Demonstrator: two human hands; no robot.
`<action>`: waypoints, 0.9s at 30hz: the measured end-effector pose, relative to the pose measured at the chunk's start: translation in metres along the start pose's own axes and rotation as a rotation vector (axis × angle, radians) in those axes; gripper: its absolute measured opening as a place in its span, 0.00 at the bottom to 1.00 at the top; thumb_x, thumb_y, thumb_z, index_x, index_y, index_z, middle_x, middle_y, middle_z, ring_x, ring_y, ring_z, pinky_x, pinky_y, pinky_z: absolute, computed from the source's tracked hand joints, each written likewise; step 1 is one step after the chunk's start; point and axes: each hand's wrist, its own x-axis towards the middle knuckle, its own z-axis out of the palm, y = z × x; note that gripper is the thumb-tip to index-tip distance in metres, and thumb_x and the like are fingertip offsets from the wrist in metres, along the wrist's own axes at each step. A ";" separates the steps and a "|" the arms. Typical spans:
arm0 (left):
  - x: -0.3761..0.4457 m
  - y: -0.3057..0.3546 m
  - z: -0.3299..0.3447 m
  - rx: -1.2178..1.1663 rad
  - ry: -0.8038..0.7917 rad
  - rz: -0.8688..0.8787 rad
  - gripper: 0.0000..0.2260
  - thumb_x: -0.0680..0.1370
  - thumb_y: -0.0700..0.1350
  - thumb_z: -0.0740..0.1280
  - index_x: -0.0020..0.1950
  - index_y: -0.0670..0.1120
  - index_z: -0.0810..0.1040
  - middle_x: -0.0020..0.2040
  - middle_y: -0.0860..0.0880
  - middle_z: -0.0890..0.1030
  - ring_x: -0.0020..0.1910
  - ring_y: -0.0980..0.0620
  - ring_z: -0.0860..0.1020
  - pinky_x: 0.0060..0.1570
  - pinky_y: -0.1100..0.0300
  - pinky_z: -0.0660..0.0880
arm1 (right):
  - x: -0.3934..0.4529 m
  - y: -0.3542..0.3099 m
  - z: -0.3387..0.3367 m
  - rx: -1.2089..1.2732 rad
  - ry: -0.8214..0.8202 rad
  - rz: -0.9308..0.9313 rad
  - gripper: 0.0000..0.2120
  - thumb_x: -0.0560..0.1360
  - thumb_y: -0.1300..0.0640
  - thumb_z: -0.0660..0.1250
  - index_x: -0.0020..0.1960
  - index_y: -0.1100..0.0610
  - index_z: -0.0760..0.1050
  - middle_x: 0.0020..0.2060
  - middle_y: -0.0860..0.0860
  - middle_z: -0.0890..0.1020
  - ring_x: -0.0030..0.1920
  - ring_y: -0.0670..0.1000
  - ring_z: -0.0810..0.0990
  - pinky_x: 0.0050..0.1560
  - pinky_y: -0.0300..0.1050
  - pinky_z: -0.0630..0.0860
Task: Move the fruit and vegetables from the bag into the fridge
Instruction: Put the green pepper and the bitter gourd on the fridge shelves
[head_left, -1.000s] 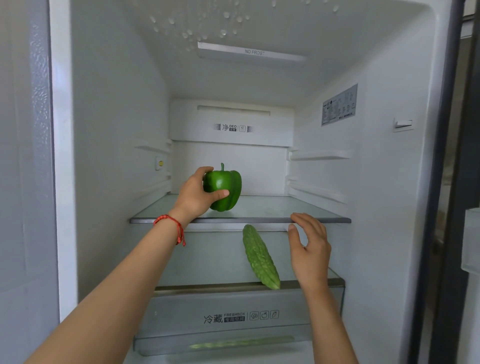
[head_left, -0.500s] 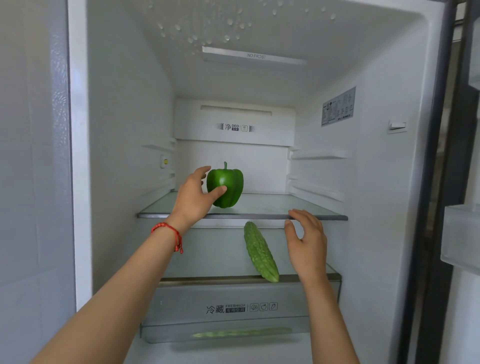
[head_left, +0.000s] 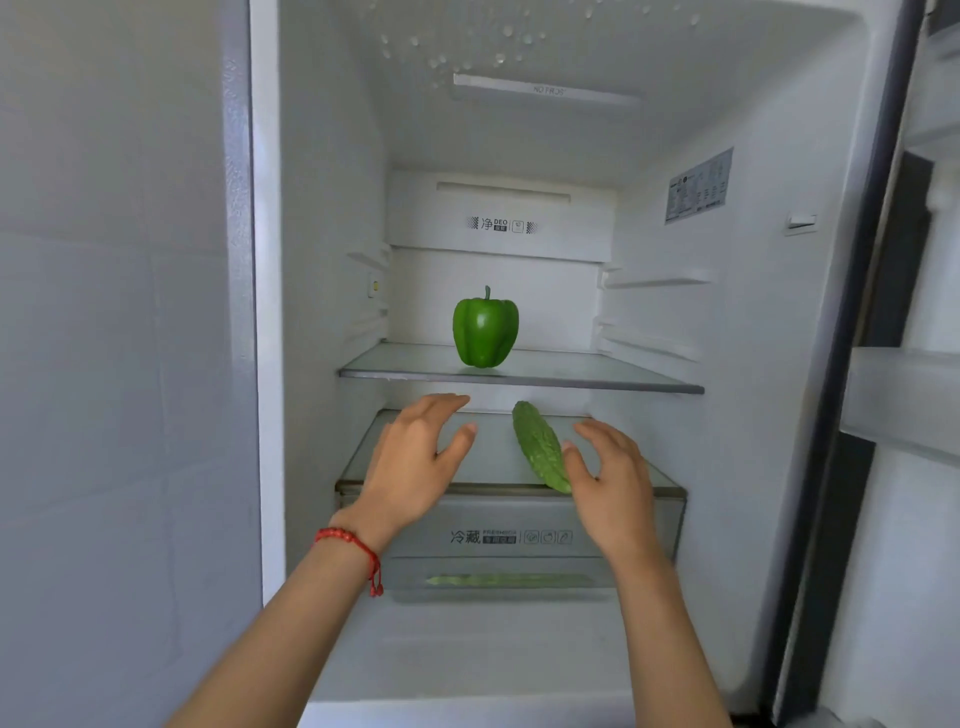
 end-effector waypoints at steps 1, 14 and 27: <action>-0.007 -0.002 -0.002 0.025 -0.029 -0.005 0.25 0.74 0.57 0.55 0.65 0.45 0.72 0.64 0.46 0.75 0.64 0.47 0.71 0.64 0.53 0.66 | -0.007 -0.002 -0.003 -0.026 -0.026 0.004 0.16 0.76 0.57 0.63 0.63 0.60 0.73 0.64 0.56 0.74 0.66 0.54 0.69 0.64 0.40 0.61; -0.087 -0.018 -0.041 0.156 -0.212 0.118 0.22 0.78 0.55 0.56 0.68 0.46 0.68 0.67 0.48 0.71 0.67 0.48 0.67 0.62 0.52 0.63 | -0.109 -0.075 -0.037 -0.219 -0.022 0.068 0.19 0.77 0.54 0.61 0.66 0.58 0.71 0.64 0.54 0.74 0.65 0.54 0.70 0.67 0.47 0.64; -0.168 0.001 -0.049 0.014 -0.332 0.270 0.26 0.75 0.58 0.51 0.62 0.43 0.75 0.60 0.43 0.77 0.60 0.42 0.75 0.58 0.45 0.71 | -0.219 -0.109 -0.078 -0.323 0.050 0.200 0.19 0.77 0.51 0.61 0.65 0.58 0.72 0.64 0.55 0.75 0.65 0.55 0.71 0.67 0.49 0.65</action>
